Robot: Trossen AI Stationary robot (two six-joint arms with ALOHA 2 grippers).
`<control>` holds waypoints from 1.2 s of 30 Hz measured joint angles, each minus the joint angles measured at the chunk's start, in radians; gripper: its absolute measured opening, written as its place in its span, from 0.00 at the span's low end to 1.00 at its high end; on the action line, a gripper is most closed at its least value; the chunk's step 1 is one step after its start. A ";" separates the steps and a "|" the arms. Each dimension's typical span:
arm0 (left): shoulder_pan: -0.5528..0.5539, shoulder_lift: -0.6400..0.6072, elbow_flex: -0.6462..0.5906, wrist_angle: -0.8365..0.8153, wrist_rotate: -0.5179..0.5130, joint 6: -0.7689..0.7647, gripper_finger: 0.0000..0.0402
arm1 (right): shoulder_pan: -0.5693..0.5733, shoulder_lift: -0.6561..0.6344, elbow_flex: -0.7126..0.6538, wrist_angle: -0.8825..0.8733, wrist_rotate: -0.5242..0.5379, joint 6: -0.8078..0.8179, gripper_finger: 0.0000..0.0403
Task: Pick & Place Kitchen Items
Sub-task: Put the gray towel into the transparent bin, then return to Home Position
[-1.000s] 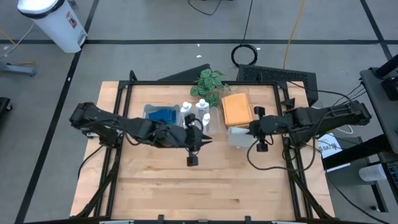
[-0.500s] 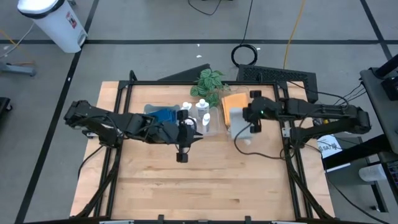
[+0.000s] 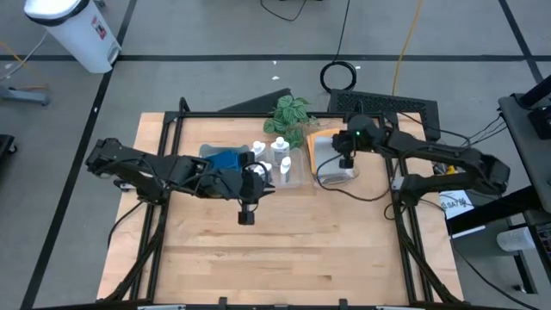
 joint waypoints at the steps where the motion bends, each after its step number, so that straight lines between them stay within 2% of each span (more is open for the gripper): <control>1: 0.000 -0.001 0.000 0.000 0.000 0.001 0.12 | -0.018 0.010 -0.020 0.015 -0.008 -0.007 0.00; 7: 0.001 -0.001 0.000 0.000 0.000 0.000 0.12 | -0.085 0.077 -0.157 0.240 -0.019 -0.060 0.04; 12: 0.001 -0.001 0.000 0.000 0.000 0.001 0.12 | -0.088 0.090 -0.278 0.510 -0.012 -0.146 0.15; 16: 0.001 -0.001 0.000 0.001 0.000 0.004 0.12 | -0.069 0.088 -0.321 0.669 0.102 -0.043 0.27; 20: 0.002 -0.001 0.000 0.002 -0.001 0.004 0.12 | -0.036 0.067 -0.325 0.697 0.205 0.022 0.40; 24: 0.002 -0.001 0.000 0.001 -0.001 0.000 0.12 | 0.003 0.031 -0.325 0.693 0.220 0.061 0.51; 28: 0.001 -0.001 0.000 -0.039 0.000 -0.055 0.12 | 0.055 -0.025 -0.317 0.641 0.214 0.224 0.59; 31: -0.008 -0.028 -0.003 -0.107 -0.004 -0.051 0.12 | 0.092 -0.081 -0.264 0.469 0.212 0.356 0.61; 36: -0.019 -0.152 -0.009 -0.092 -0.003 -0.020 0.12 | 0.154 -0.166 -0.097 0.027 0.211 0.516 0.59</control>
